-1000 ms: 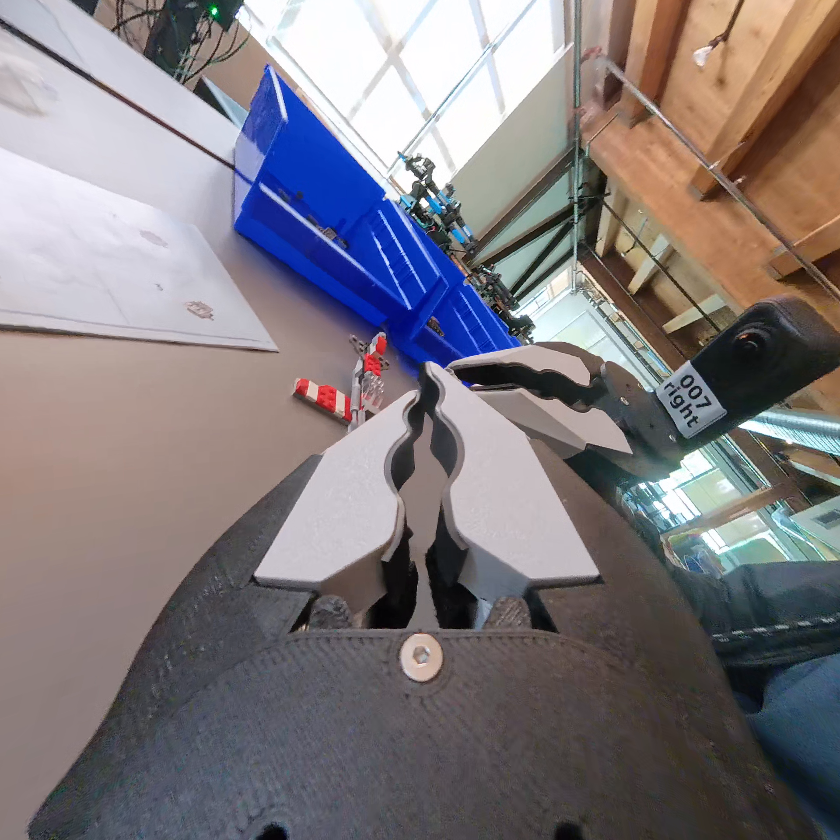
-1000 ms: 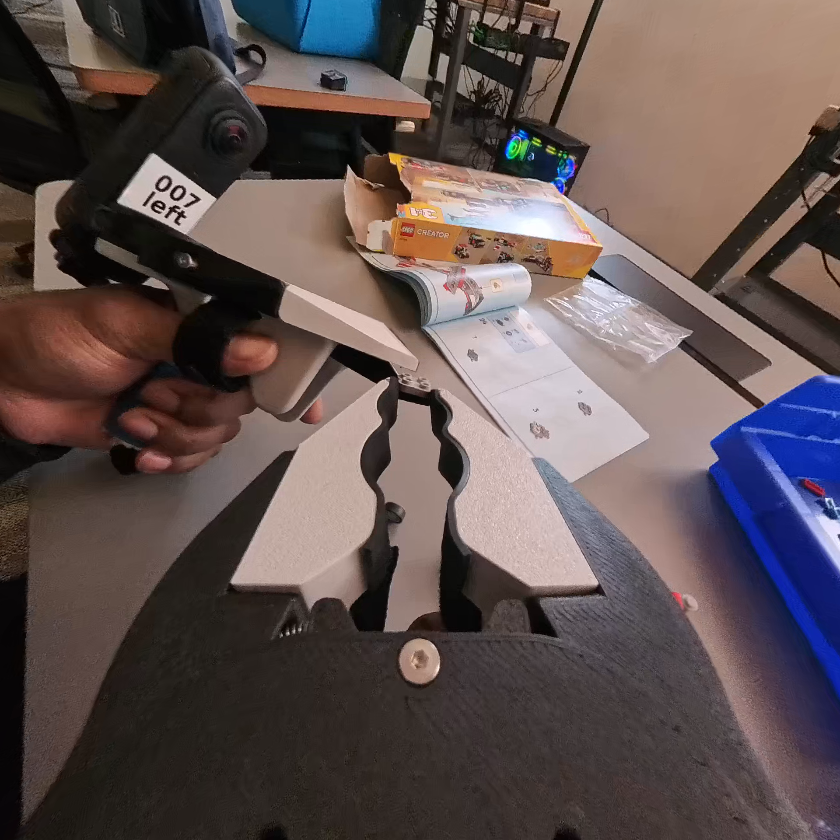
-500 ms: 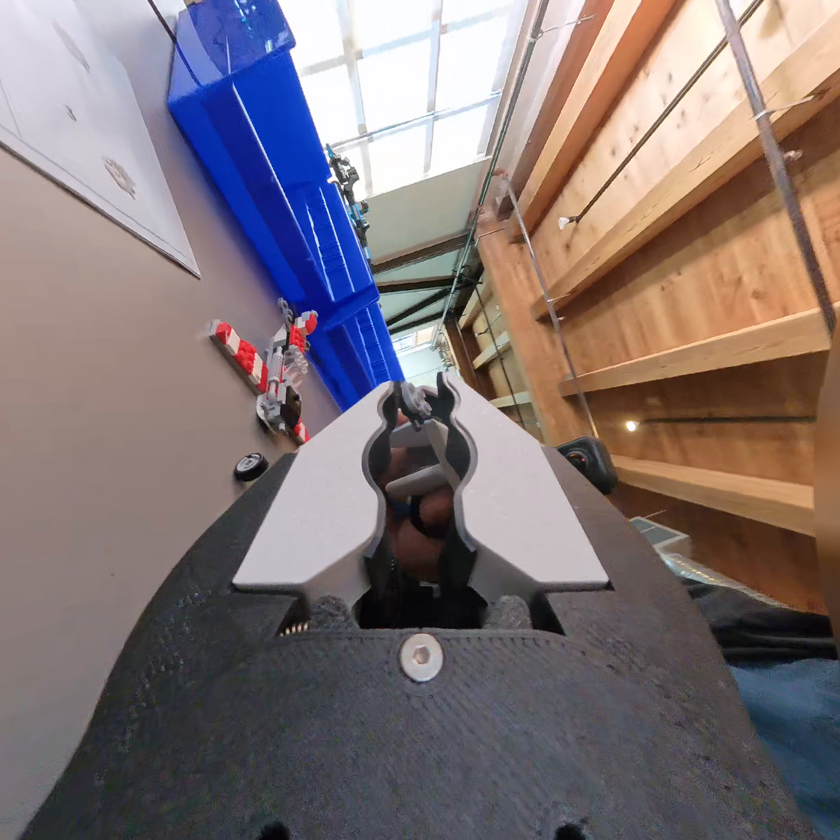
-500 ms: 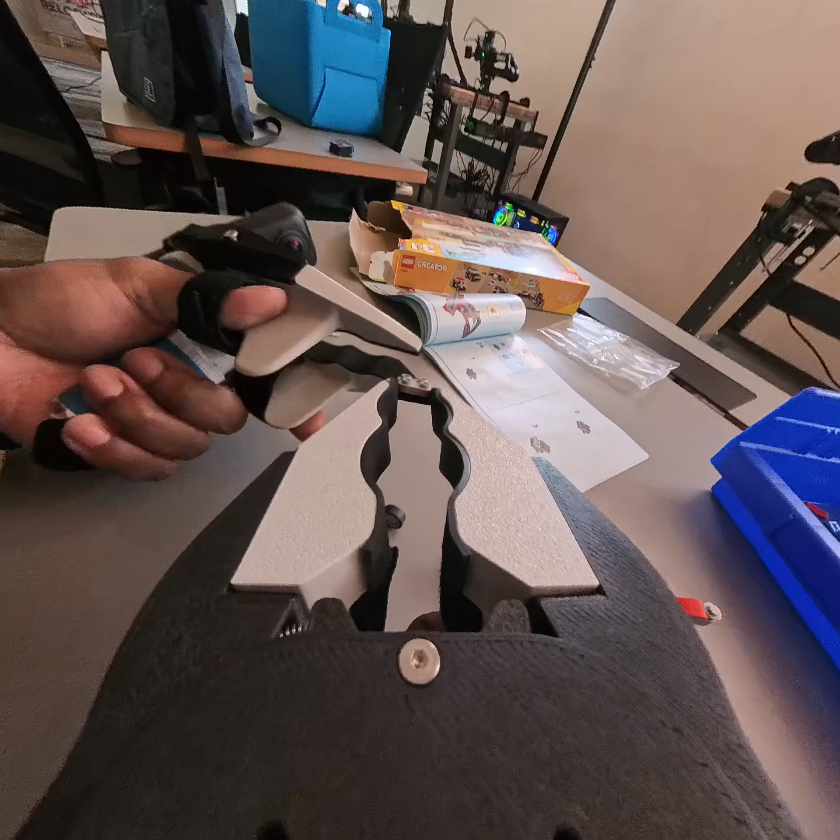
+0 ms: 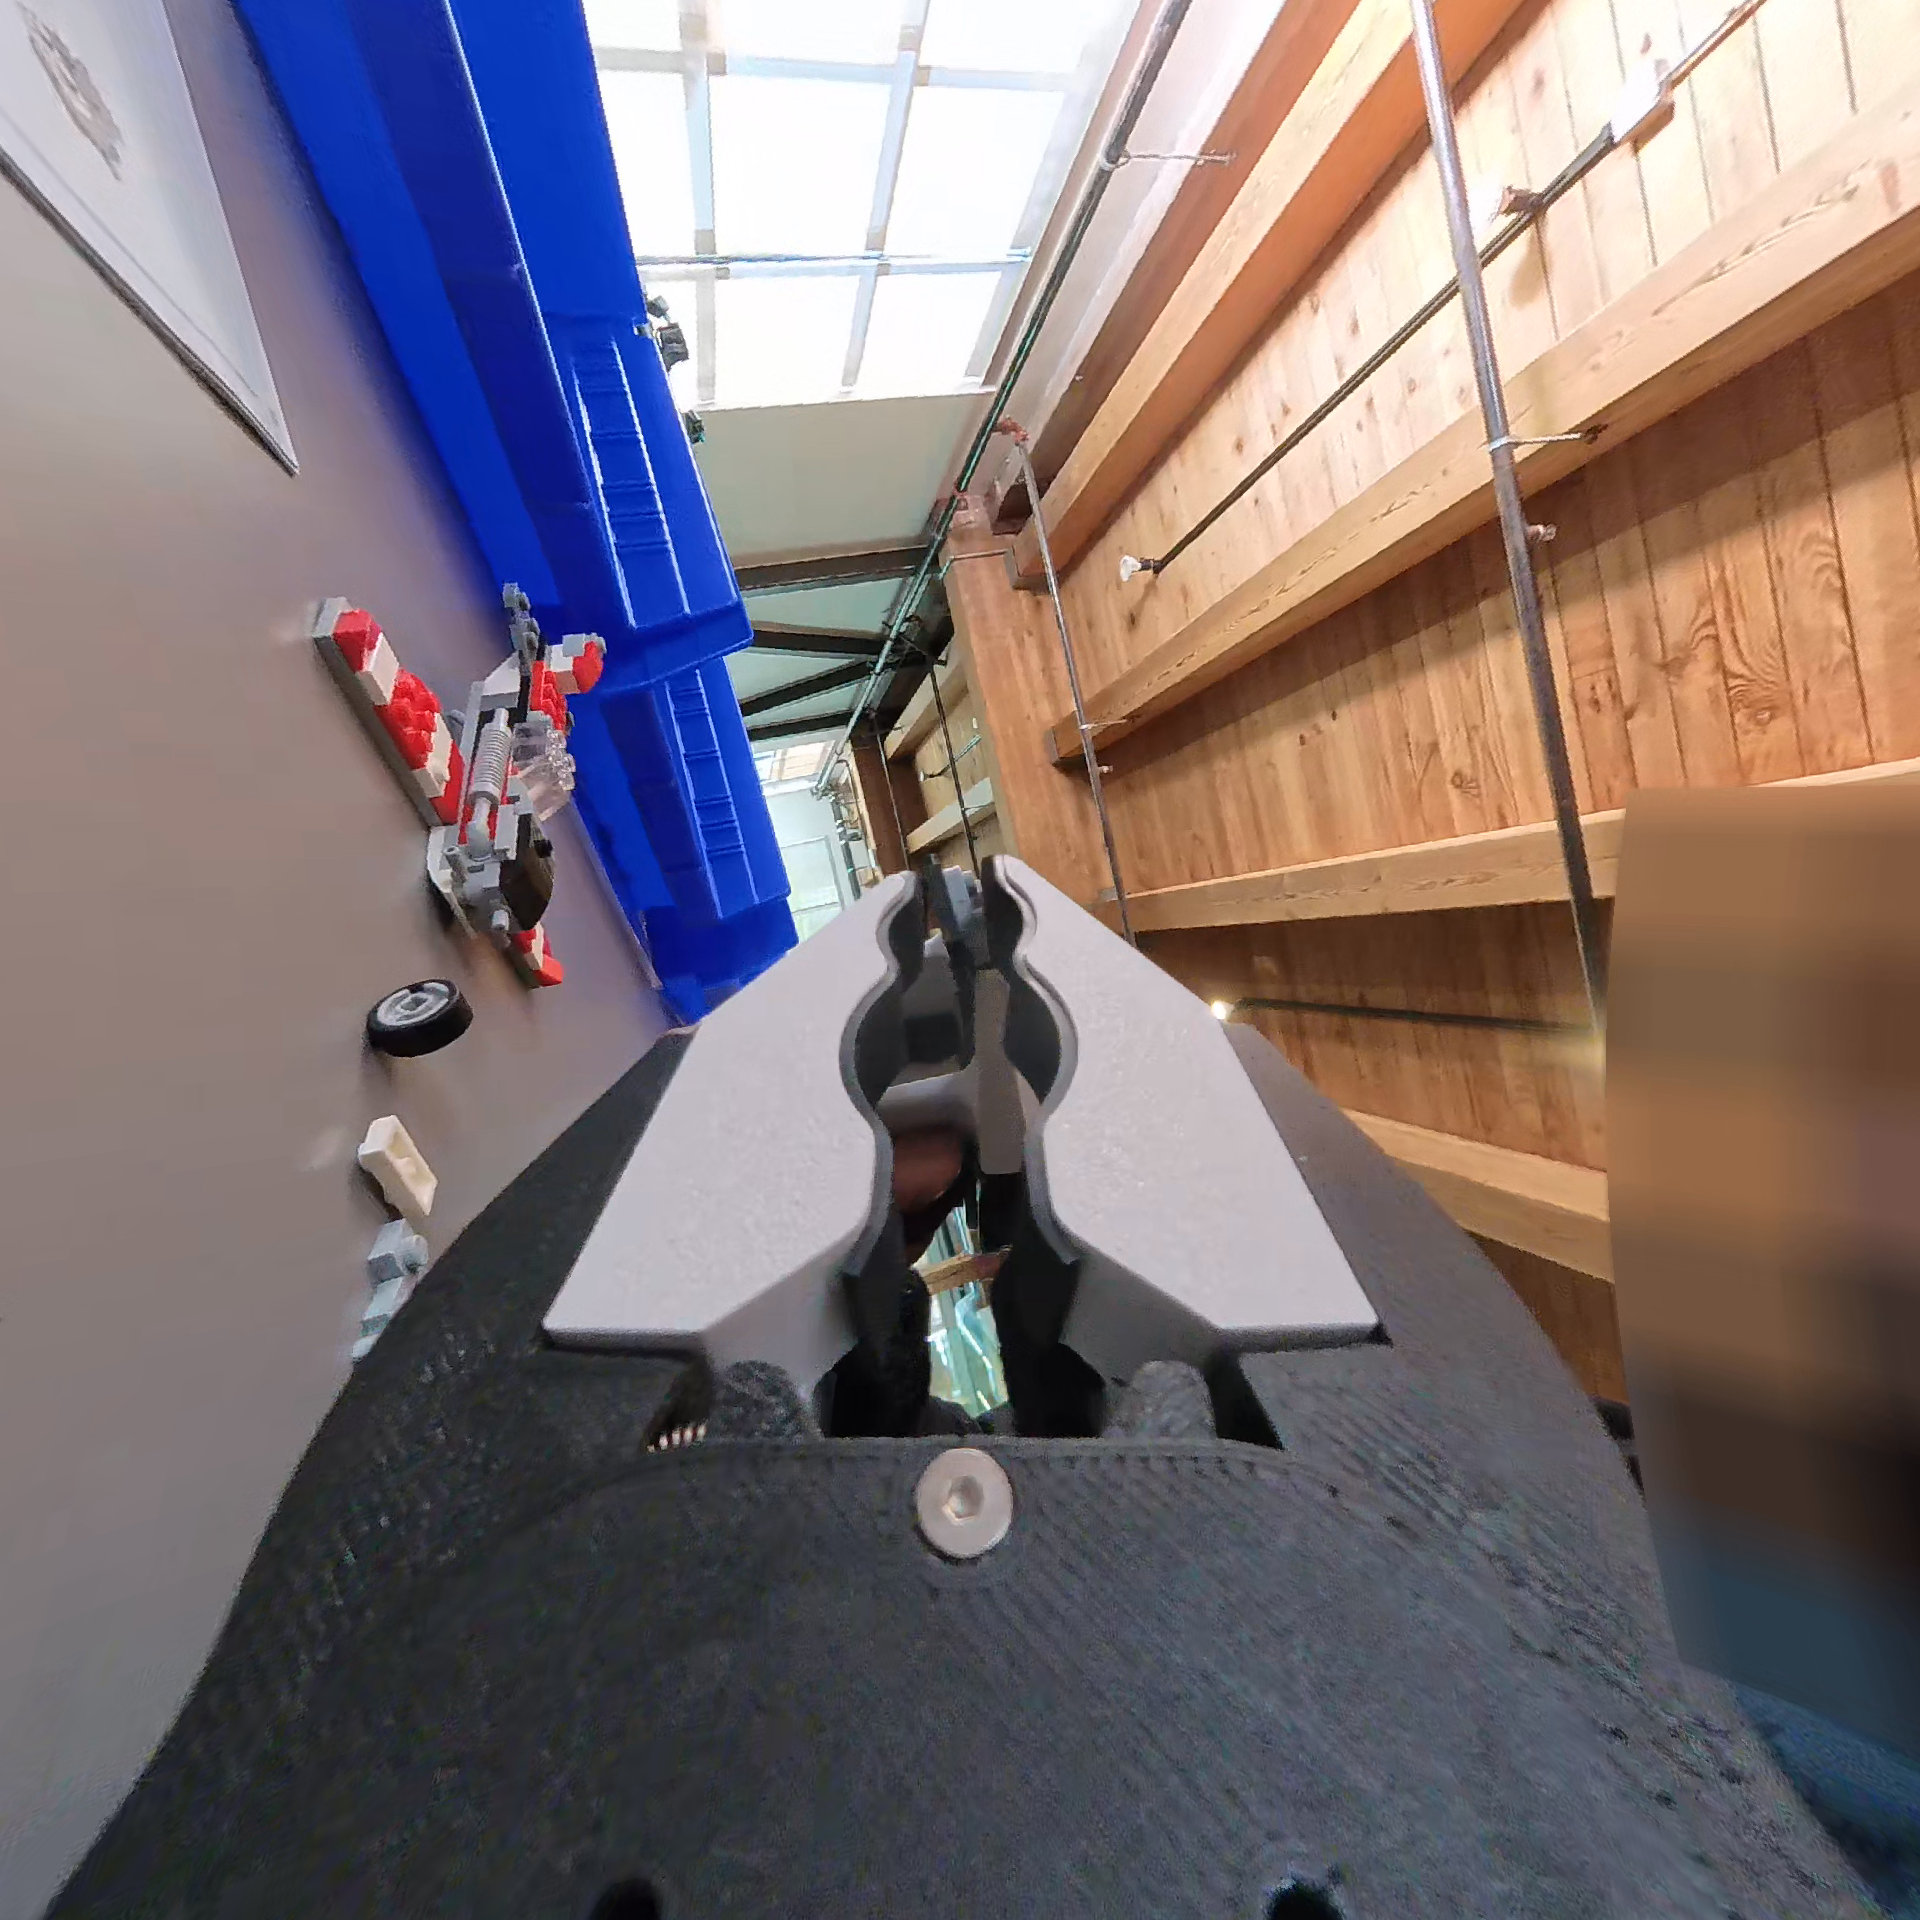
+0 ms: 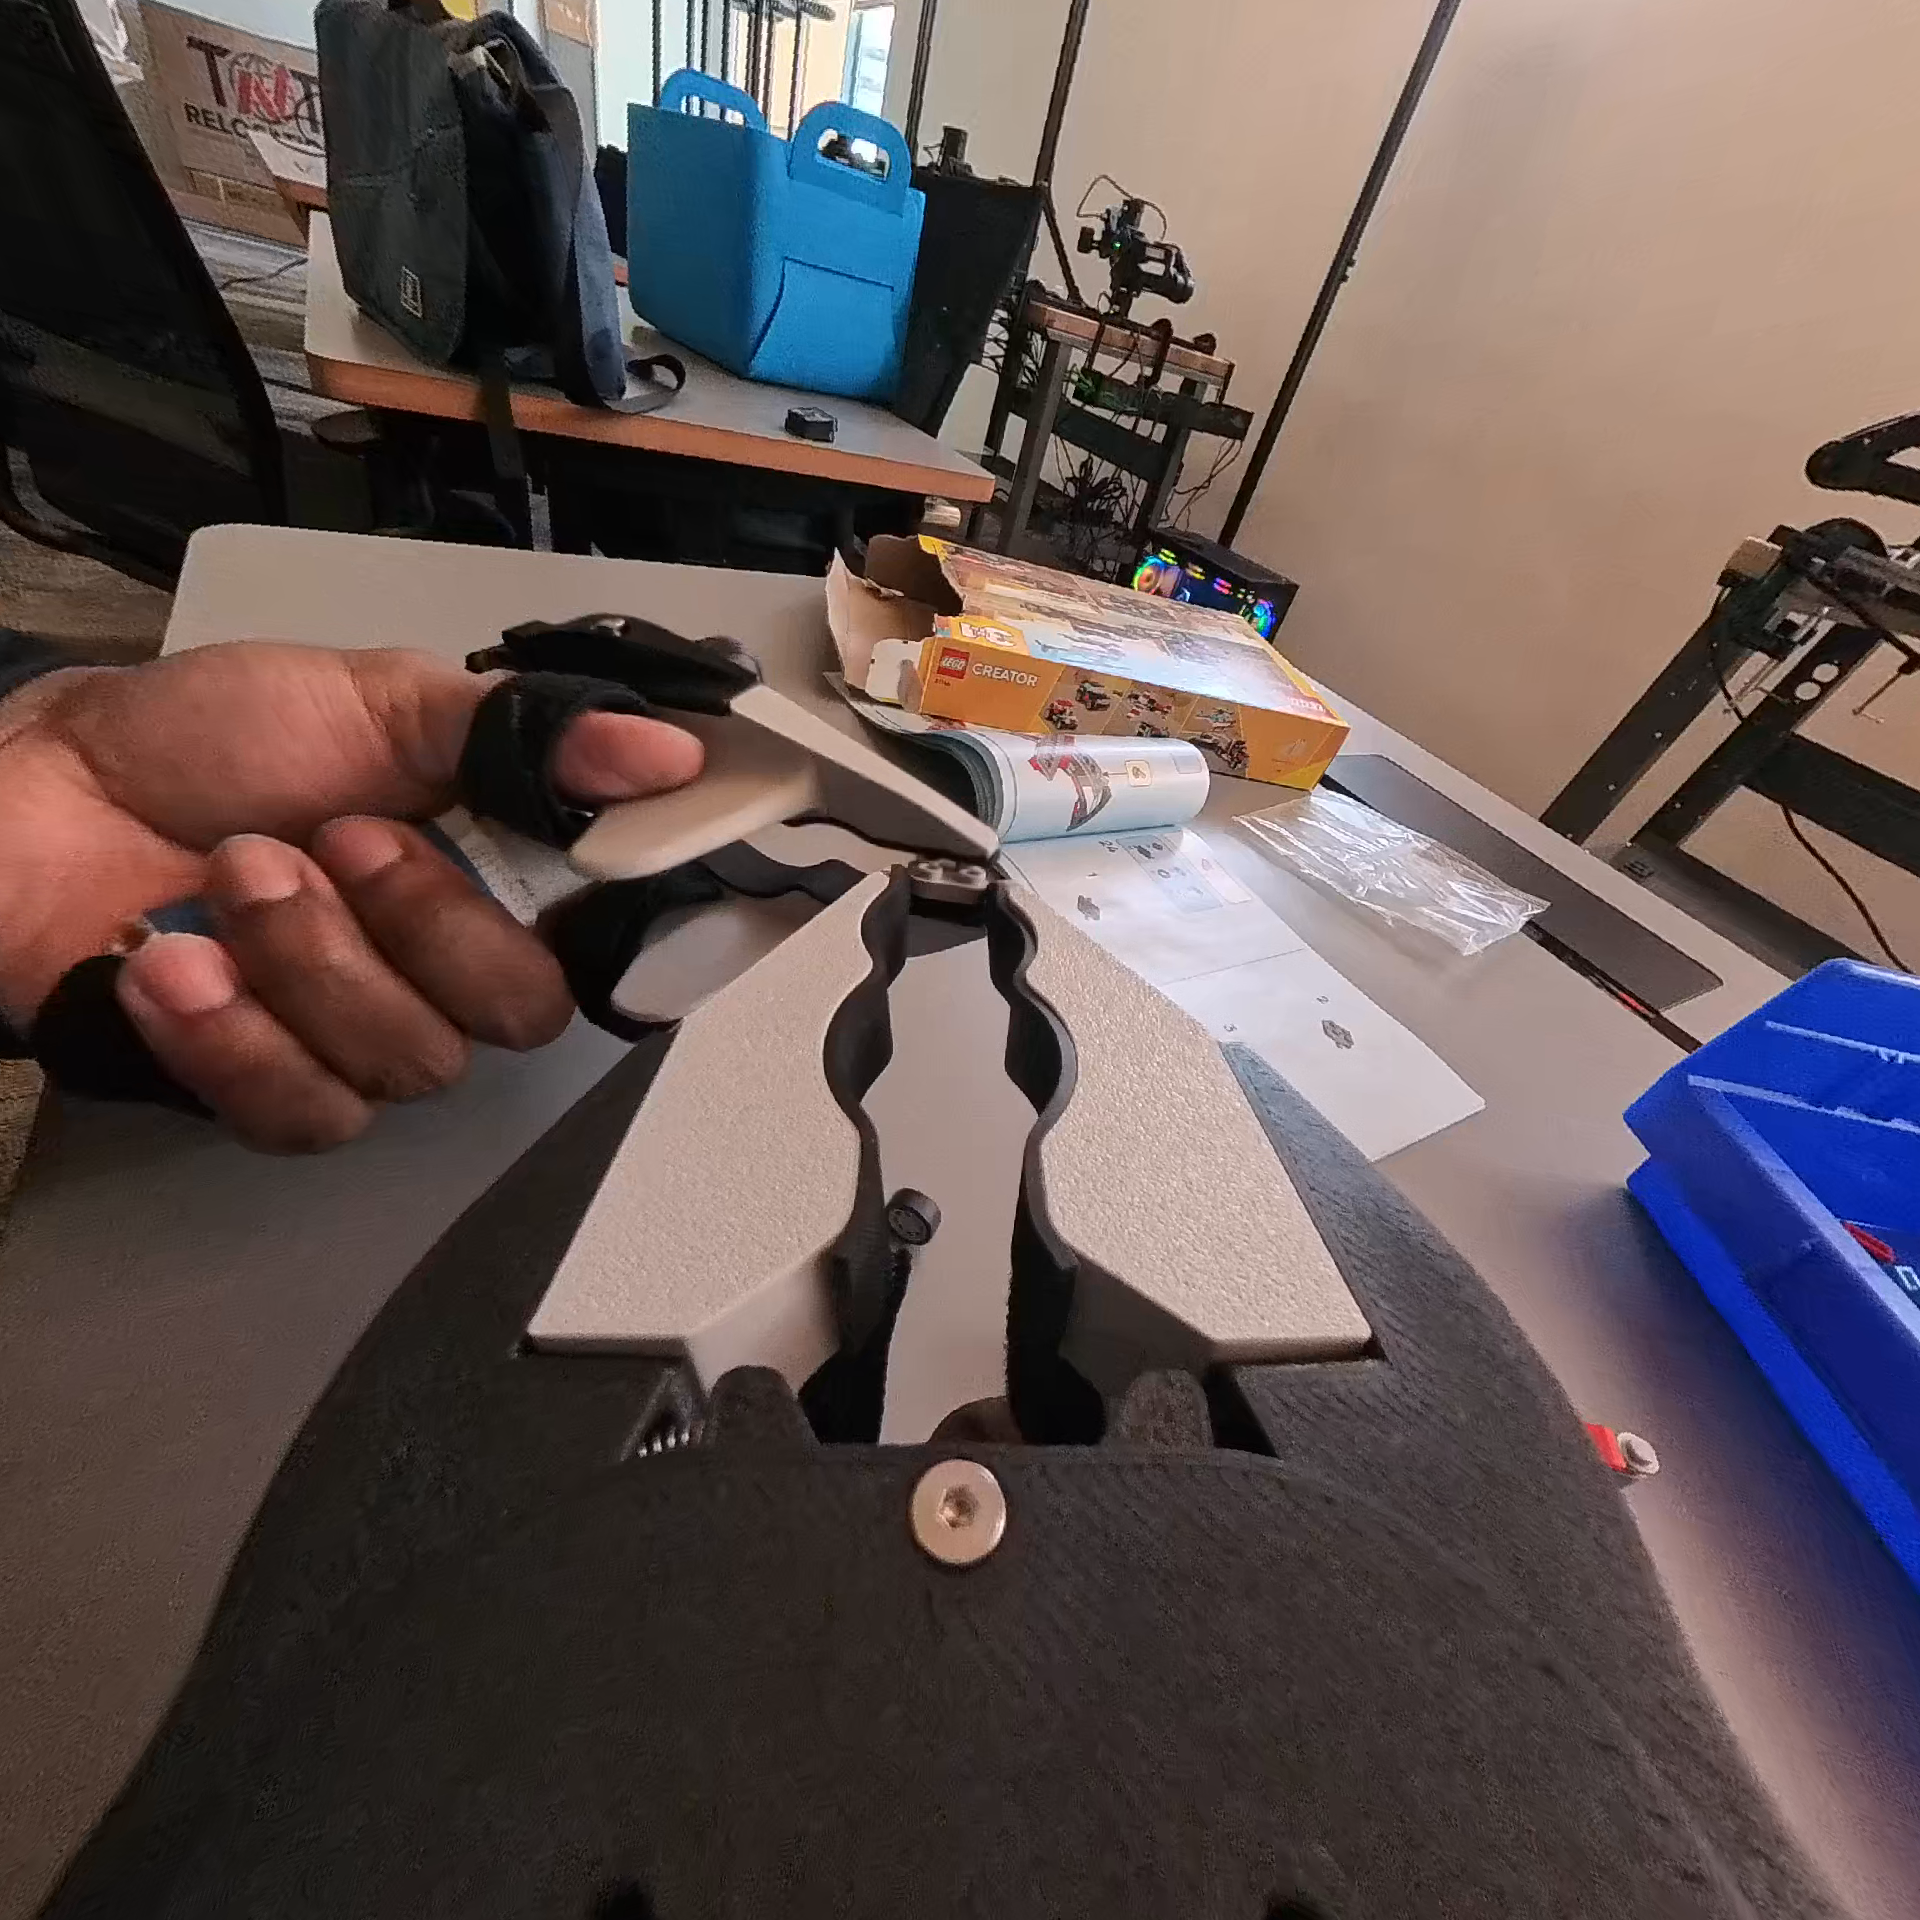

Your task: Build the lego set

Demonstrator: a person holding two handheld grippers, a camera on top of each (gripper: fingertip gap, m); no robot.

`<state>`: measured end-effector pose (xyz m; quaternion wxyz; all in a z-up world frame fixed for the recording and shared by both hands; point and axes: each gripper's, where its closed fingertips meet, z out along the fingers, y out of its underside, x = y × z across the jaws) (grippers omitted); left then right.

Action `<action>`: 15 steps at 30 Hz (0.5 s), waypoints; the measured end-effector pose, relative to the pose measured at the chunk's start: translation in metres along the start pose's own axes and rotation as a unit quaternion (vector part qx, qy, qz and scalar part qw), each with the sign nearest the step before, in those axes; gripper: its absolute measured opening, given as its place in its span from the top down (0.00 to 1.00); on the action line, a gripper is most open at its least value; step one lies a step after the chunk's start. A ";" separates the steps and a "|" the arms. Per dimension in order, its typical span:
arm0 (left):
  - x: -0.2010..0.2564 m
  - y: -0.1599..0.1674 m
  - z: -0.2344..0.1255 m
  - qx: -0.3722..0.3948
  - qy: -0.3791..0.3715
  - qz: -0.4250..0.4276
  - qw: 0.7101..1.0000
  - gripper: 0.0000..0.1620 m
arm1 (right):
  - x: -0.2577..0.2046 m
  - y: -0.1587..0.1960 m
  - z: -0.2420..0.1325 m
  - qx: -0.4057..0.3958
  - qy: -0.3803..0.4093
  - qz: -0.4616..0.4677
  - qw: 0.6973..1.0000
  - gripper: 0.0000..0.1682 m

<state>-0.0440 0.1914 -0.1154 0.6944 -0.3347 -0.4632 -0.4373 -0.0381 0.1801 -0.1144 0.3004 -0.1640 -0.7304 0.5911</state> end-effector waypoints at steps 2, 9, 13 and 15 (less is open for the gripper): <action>0.000 0.000 0.000 0.002 0.005 -0.005 1.000 0.93 | 0.000 0.000 0.000 0.001 0.001 -0.003 1.000 0.91; -0.002 0.000 0.002 -0.009 -0.050 0.116 0.992 0.94 | 0.002 0.003 -0.001 -0.005 0.001 0.005 1.000 0.90; -0.006 0.000 0.001 -0.023 -0.094 0.180 0.979 0.93 | 0.001 0.008 -0.001 -0.016 -0.007 0.014 1.000 0.90; -0.009 -0.002 -0.001 -0.024 -0.109 0.186 0.976 0.93 | 0.002 0.011 -0.001 -0.025 -0.004 0.016 1.000 0.91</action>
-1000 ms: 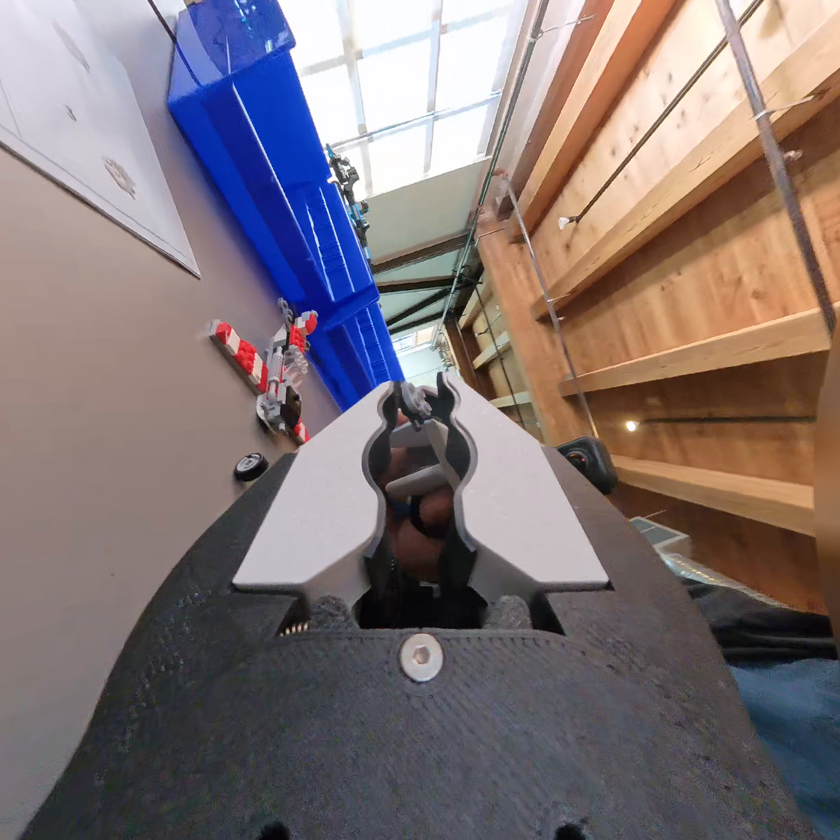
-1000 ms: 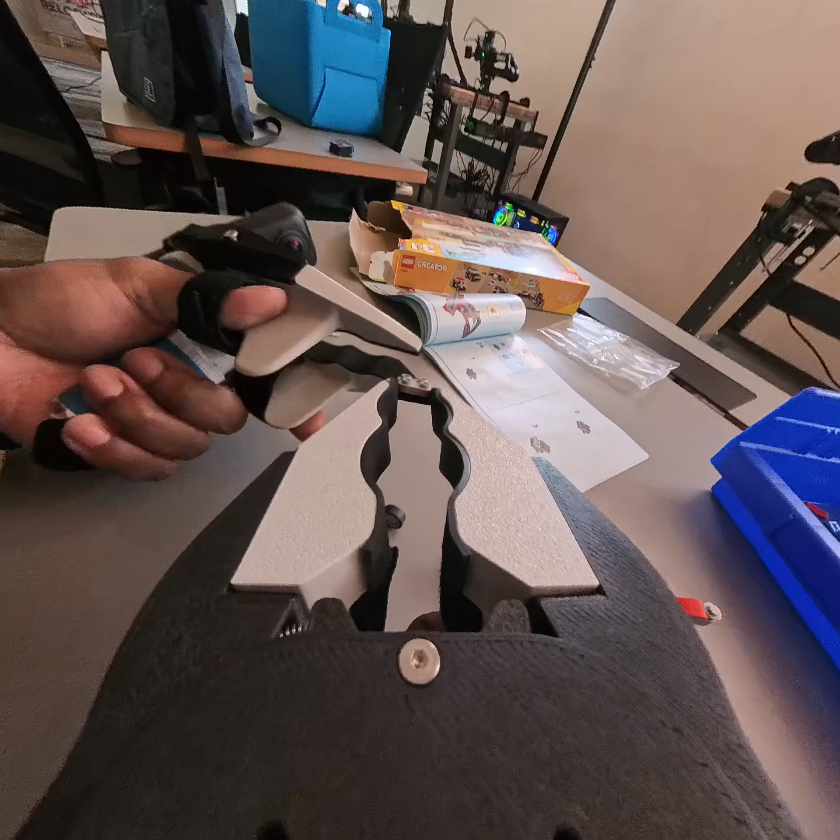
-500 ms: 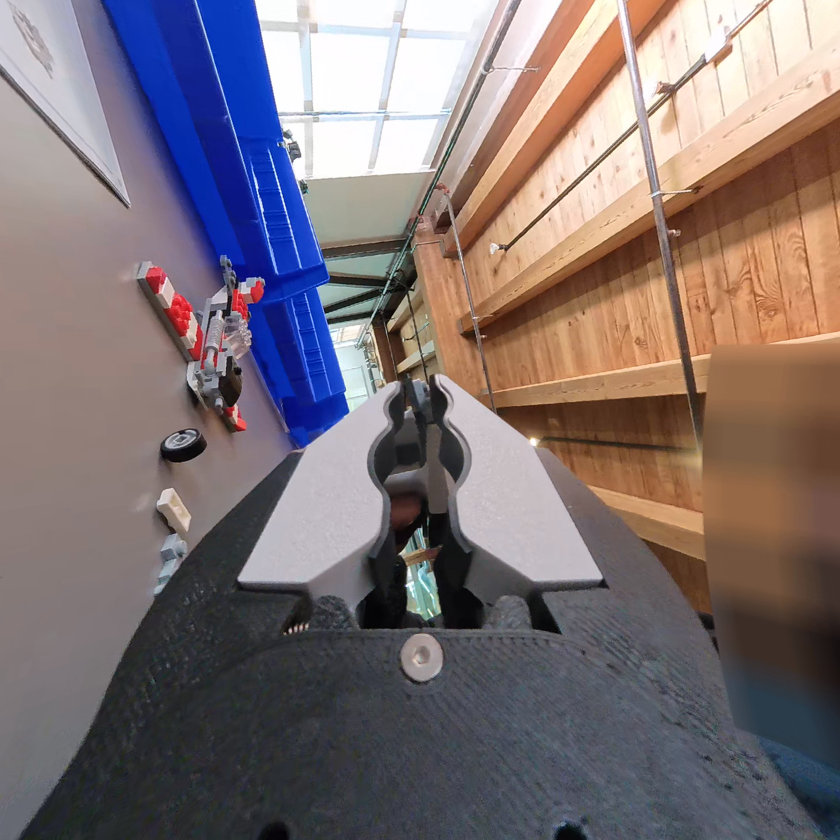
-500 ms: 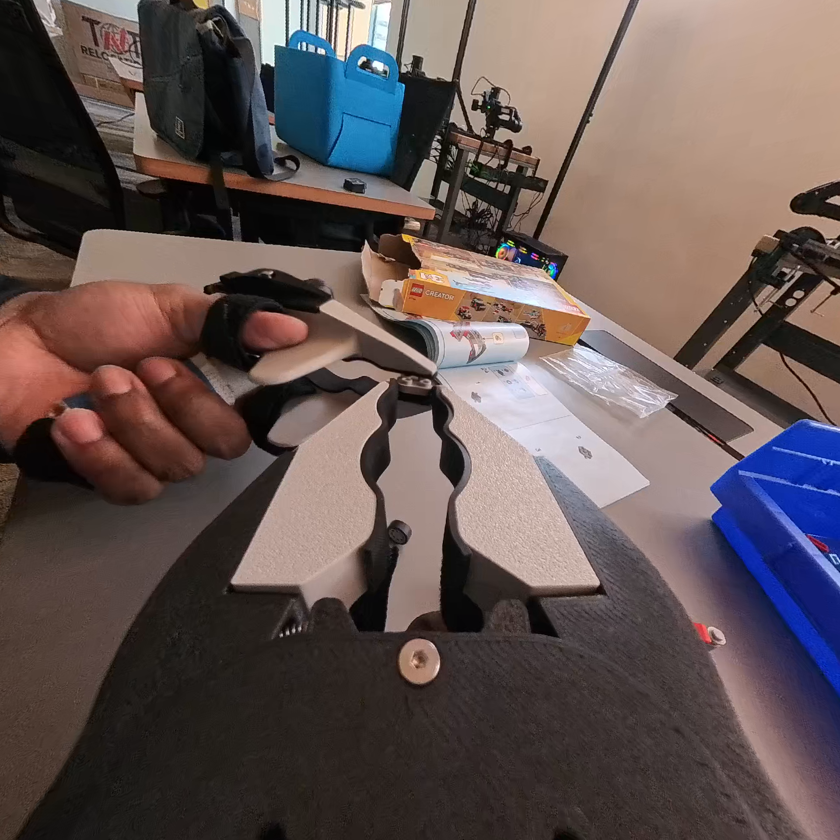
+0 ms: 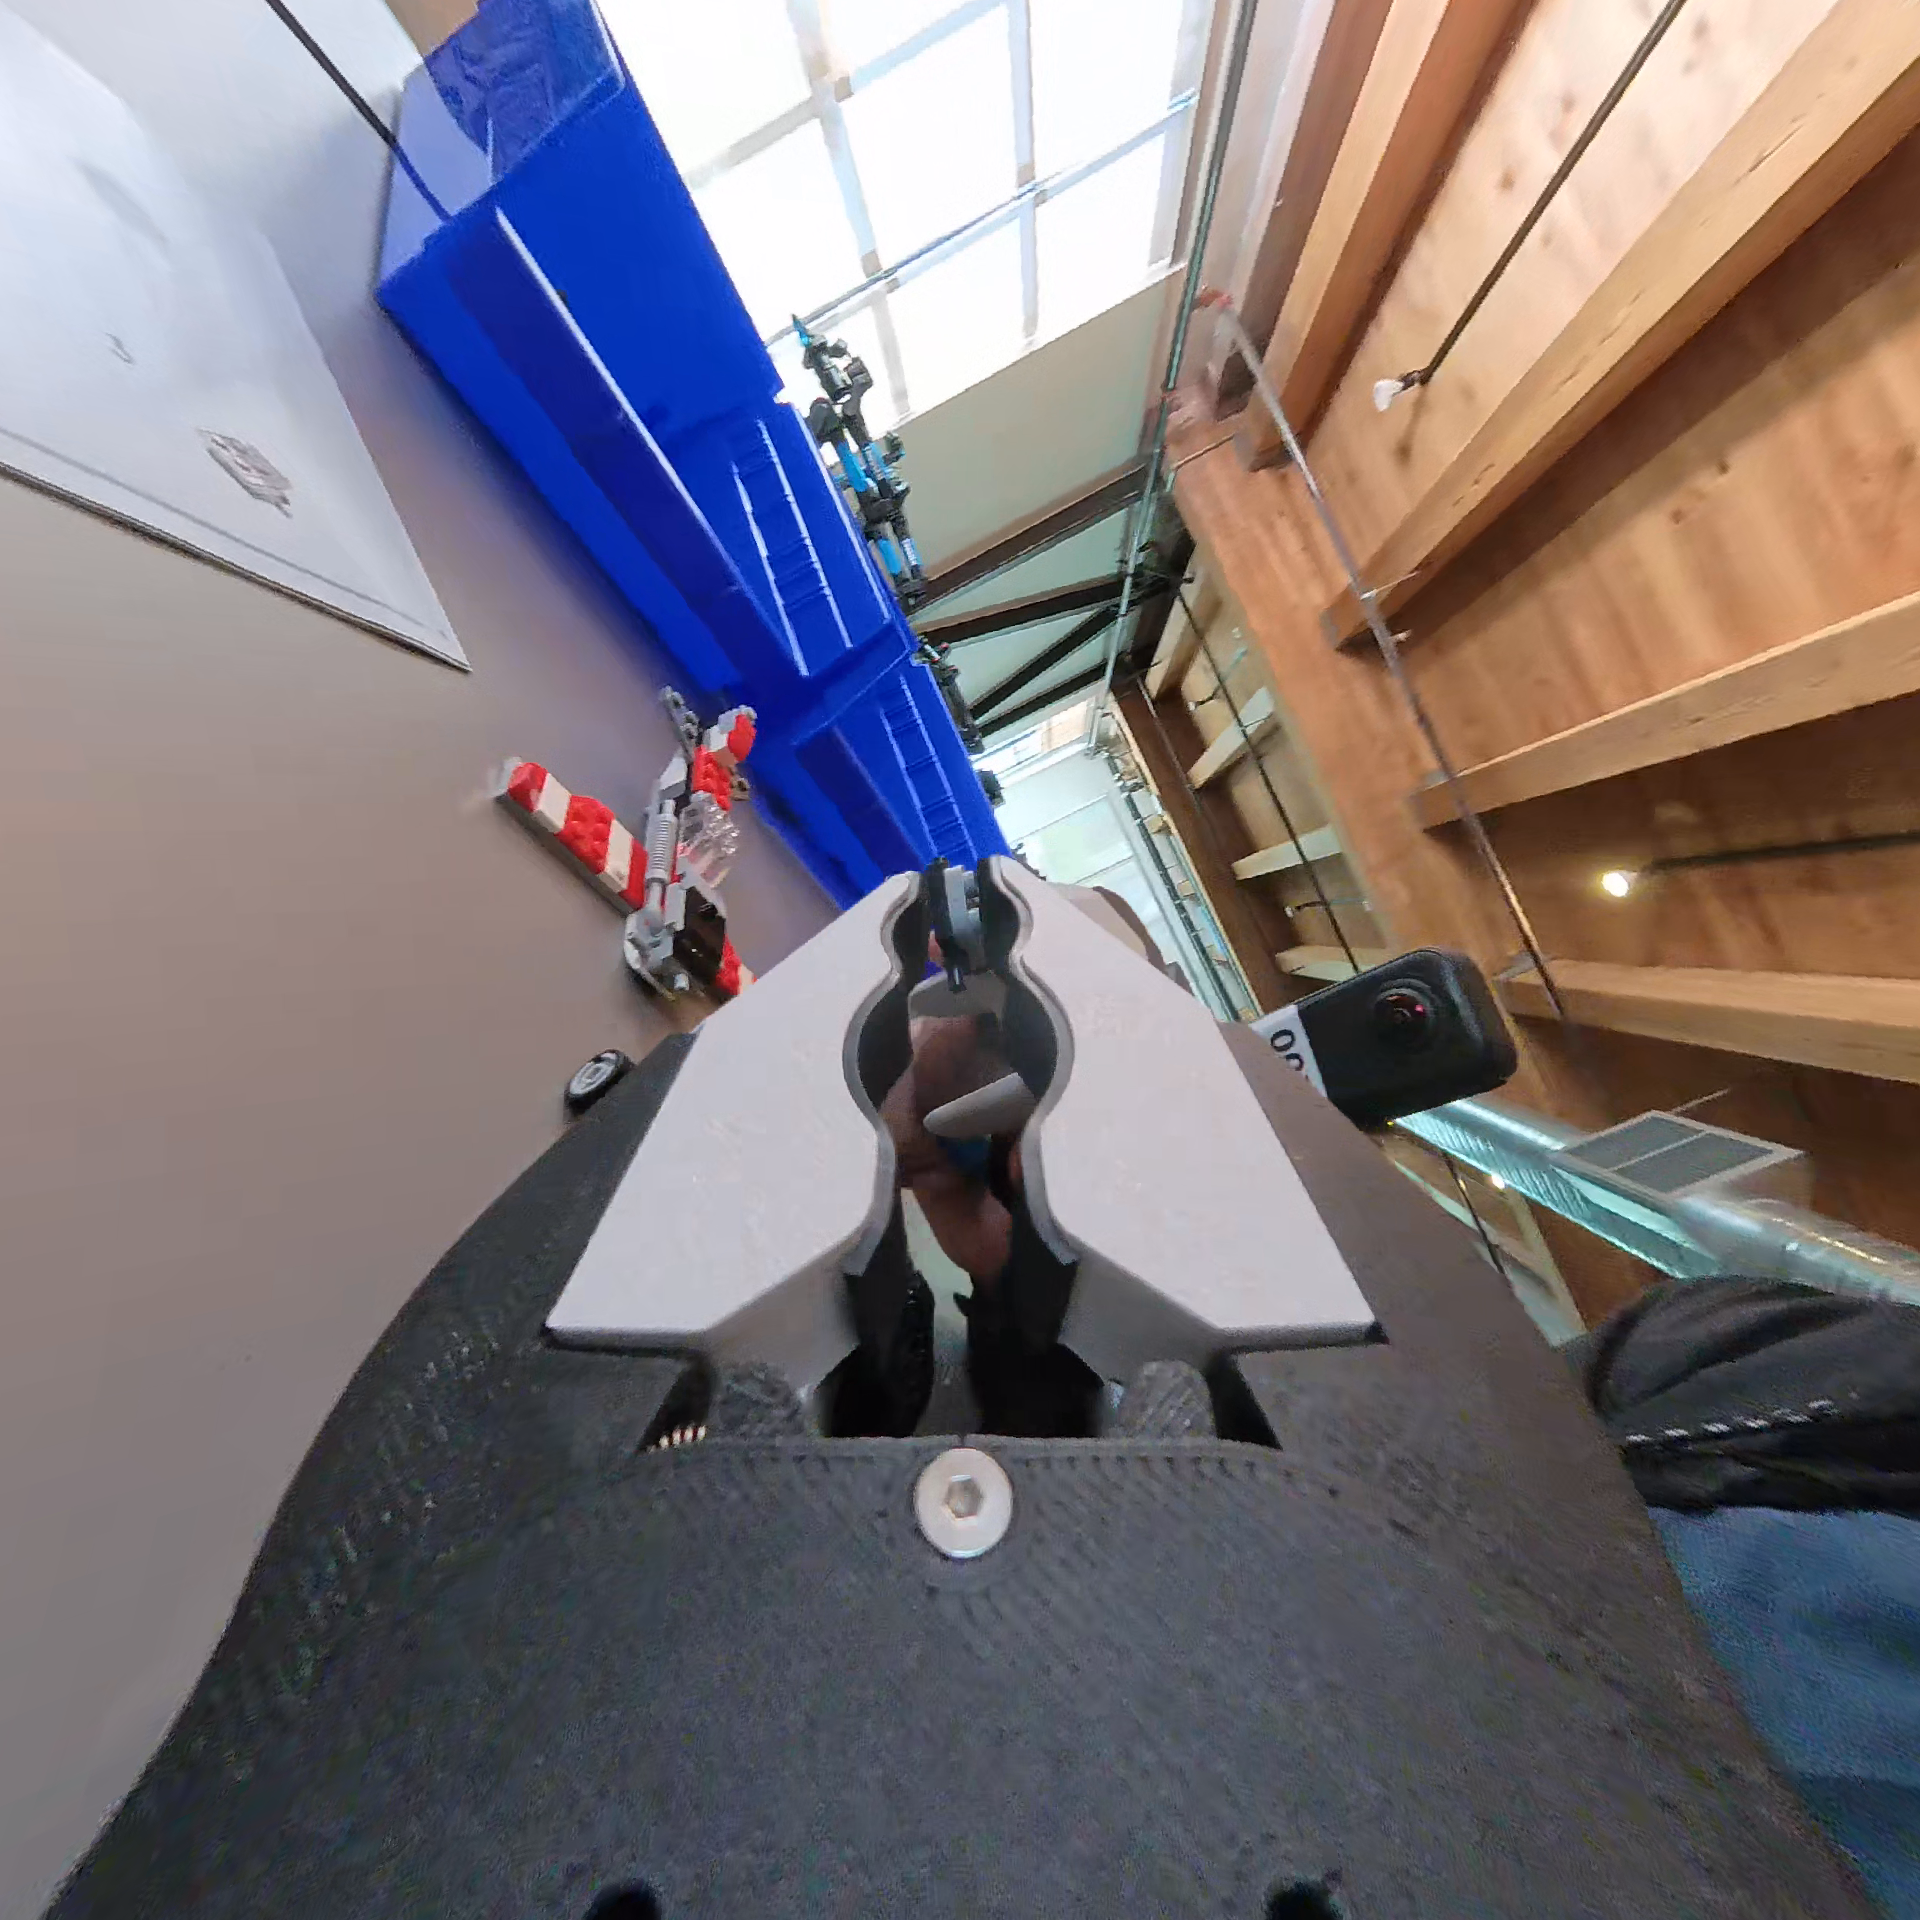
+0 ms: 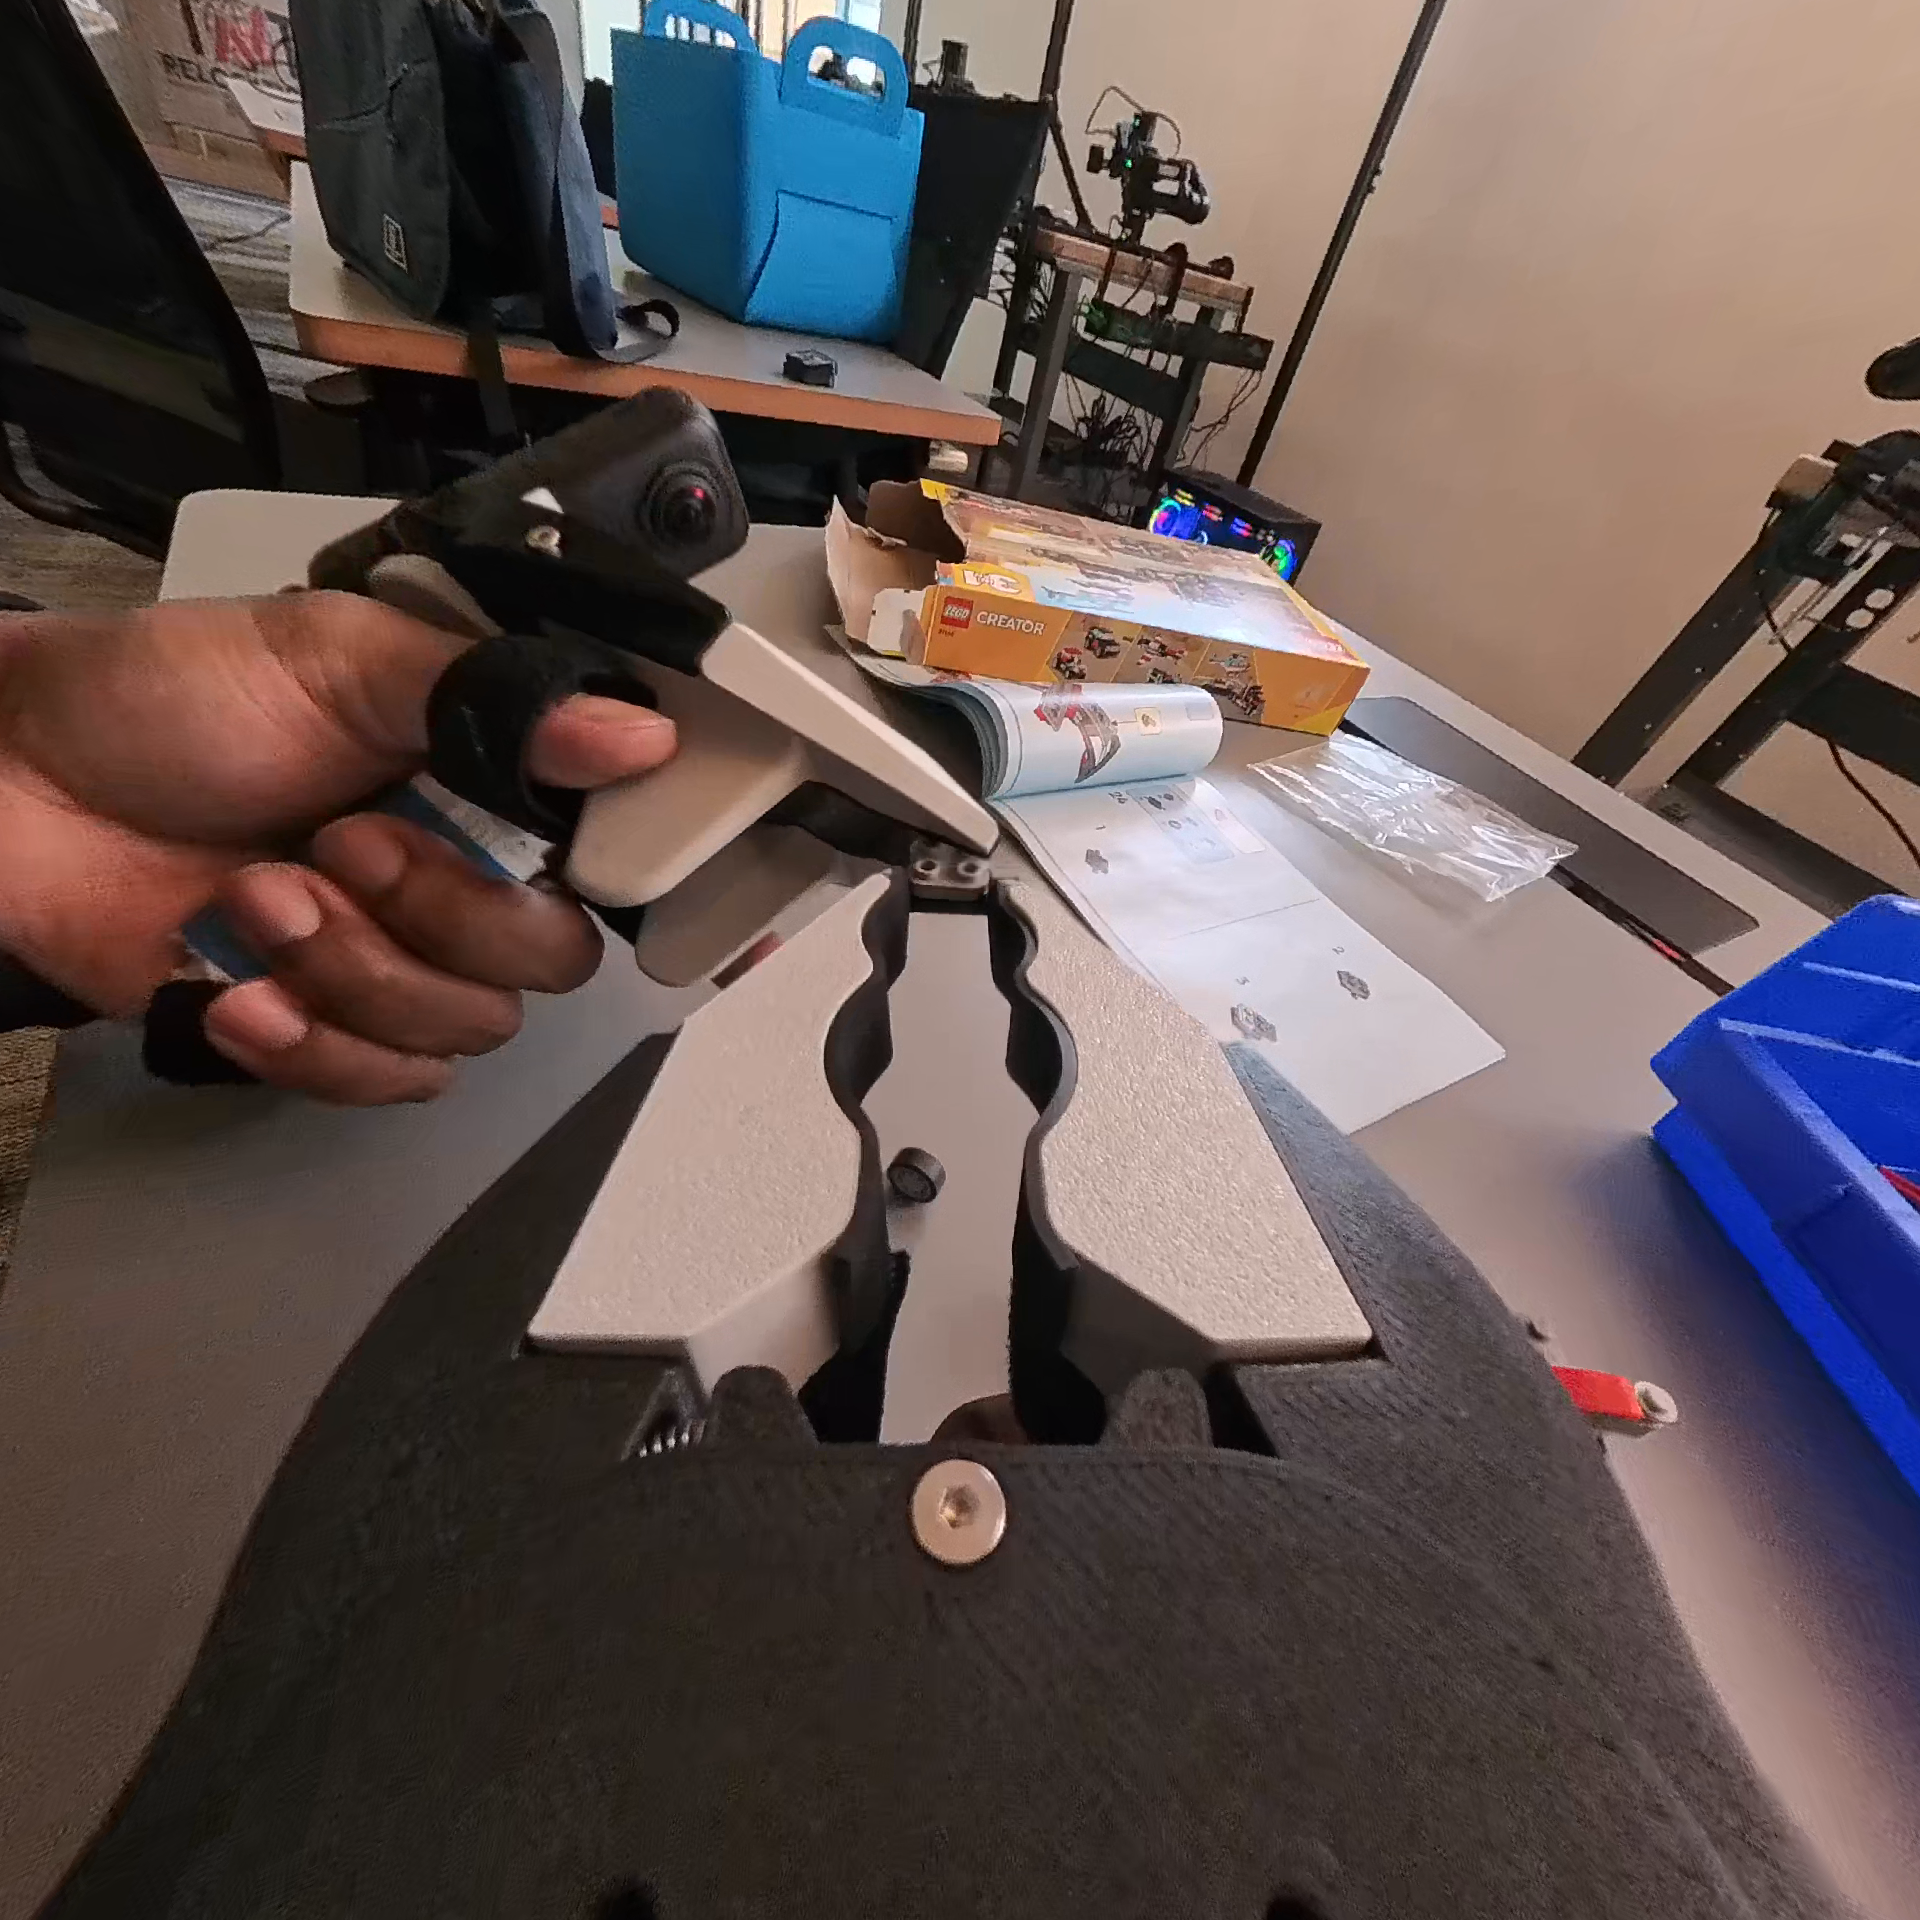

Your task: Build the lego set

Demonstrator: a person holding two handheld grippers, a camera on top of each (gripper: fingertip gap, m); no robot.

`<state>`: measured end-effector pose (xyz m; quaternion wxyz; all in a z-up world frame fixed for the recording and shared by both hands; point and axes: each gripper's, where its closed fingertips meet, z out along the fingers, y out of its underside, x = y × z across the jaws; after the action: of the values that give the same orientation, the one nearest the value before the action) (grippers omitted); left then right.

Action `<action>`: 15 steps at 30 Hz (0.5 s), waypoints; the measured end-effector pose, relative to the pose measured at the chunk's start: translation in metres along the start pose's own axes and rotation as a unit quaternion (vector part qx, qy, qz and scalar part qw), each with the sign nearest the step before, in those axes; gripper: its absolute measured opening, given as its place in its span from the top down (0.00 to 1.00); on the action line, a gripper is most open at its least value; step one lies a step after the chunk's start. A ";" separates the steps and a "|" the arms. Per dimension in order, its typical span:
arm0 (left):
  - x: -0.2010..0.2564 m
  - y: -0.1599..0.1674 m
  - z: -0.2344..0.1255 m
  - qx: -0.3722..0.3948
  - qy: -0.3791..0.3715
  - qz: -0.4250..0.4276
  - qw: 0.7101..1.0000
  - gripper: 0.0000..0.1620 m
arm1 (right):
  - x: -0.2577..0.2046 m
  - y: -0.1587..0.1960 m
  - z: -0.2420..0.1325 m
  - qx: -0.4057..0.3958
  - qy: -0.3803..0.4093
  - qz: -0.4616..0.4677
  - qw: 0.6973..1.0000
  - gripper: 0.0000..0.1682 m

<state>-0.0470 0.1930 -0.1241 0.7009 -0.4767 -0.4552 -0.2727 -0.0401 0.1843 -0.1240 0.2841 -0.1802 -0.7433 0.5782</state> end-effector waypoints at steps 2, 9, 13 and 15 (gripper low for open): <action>-0.004 -0.005 -0.003 0.012 -0.011 -0.001 1.000 0.90 | 0.003 0.003 -0.001 -0.008 0.008 0.005 1.000 0.91; -0.025 -0.023 -0.019 0.030 -0.152 0.152 0.976 0.73 | 0.010 0.009 -0.005 -0.007 0.018 0.029 0.999 0.91; -0.028 -0.032 -0.026 0.041 -0.210 0.228 0.950 0.99 | 0.008 0.008 -0.005 -0.001 0.016 0.030 0.999 0.95; -0.028 -0.033 -0.027 0.039 -0.220 0.250 0.942 1.00 | 0.008 0.006 -0.005 0.003 0.020 0.027 0.999 1.00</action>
<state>-0.0760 0.1534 -0.1393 0.6468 -0.5955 -0.4748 0.0413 -0.0434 0.1947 -0.1270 0.2834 -0.2107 -0.7307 0.5842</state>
